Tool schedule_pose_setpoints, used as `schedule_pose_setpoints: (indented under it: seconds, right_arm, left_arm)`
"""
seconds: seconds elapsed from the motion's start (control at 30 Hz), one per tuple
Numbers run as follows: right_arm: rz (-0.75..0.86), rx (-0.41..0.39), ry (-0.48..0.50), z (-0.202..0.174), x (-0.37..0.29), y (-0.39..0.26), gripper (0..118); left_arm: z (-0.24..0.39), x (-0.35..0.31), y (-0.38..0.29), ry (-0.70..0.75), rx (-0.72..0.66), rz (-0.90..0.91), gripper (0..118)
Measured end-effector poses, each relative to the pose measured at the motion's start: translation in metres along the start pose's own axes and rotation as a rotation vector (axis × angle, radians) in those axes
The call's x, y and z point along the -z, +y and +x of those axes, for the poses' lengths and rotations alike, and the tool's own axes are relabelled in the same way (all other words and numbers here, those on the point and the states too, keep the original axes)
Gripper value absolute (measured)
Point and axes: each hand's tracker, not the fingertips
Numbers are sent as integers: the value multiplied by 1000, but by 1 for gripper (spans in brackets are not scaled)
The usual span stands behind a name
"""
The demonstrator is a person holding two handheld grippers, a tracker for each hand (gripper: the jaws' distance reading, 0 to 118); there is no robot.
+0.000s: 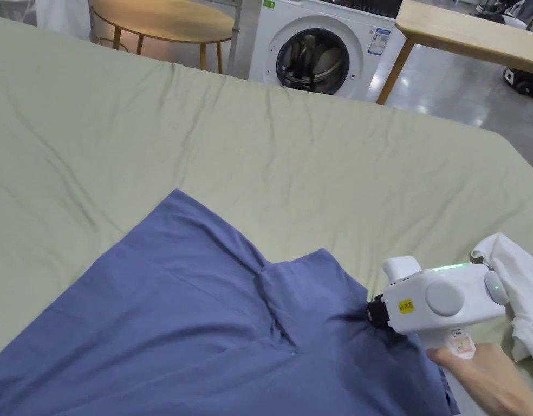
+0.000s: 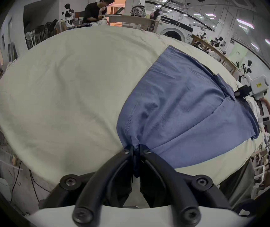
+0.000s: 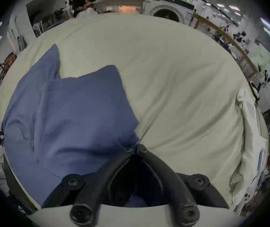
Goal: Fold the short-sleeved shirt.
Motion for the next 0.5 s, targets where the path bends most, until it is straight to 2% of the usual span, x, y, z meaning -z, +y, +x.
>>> schedule_pose_setpoints:
  seconds: [0.03, 0.13, 0.23, 0.3, 0.37, 0.5]
  right_arm:
    - [-2, -5, 3, 0, -2, -2, 0]
    - [107, 125, 58, 14, -41, -5, 0]
    - [274, 138, 68, 24, -116, -10, 0]
    - [381, 168, 79, 28, -168, -8, 0]
    - [504, 169, 24, 31, -214, -5, 0]
    - [696, 199, -23, 33, -300, 15, 0]
  left_arm:
    - [-2, -1, 0, -6, -3, 4, 1]
    - [-7, -24, 2, -72, -47, 103, 1]
    - [-4, -64, 25, -105, -70, 252, 0]
    - [-17, -77, 43, -188, -87, 376, 0]
    - [-8, -96, 73, -211, -47, 461, 0]
    - [18, -121, 157, -297, 32, 589, 0]
